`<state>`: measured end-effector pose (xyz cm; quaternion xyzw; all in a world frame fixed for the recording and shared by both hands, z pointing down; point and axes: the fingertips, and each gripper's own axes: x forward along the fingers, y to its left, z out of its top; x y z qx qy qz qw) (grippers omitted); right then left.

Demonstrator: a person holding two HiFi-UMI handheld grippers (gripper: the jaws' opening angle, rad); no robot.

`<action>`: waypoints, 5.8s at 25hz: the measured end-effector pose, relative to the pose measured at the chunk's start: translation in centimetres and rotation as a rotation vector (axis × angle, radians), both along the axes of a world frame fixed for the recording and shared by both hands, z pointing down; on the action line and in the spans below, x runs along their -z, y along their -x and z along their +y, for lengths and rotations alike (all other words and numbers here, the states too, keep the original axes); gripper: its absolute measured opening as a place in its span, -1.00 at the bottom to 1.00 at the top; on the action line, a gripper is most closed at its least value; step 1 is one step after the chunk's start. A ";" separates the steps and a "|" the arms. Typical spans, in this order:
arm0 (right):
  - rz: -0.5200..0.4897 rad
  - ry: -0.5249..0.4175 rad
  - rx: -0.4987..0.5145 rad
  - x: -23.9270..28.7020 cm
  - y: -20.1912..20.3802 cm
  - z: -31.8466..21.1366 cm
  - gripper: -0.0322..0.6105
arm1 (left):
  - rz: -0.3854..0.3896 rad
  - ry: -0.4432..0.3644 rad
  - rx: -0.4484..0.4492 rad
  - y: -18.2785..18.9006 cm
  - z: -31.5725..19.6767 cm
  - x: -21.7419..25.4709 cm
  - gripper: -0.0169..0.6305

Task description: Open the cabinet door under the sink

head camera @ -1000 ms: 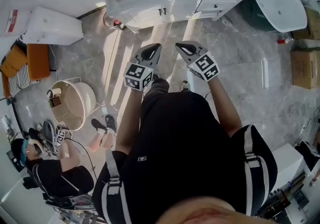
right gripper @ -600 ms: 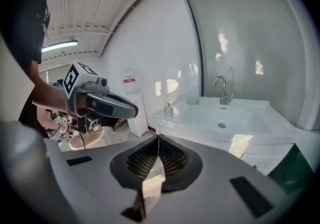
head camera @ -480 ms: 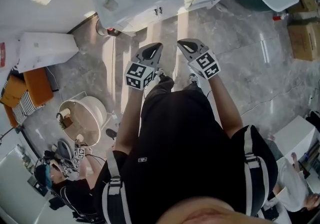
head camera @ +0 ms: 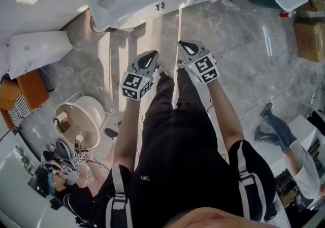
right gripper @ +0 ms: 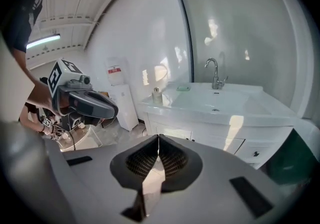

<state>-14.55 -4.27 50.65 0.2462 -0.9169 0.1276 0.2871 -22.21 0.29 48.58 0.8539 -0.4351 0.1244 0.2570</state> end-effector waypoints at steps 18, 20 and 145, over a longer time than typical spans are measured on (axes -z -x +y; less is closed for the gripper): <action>0.044 0.076 -0.160 -27.7 5.3 -18.2 -0.56 | -0.020 0.004 0.082 0.8 -14.3 -23.5 -0.90; 0.067 0.086 -0.181 -29.3 5.7 -19.3 -0.55 | -0.013 -0.002 0.088 0.8 -14.4 -24.5 -0.90; 0.078 -0.034 -0.005 -0.7 -21.4 4.7 -0.66 | -0.053 -0.007 0.018 -12.1 2.5 -0.9 -0.90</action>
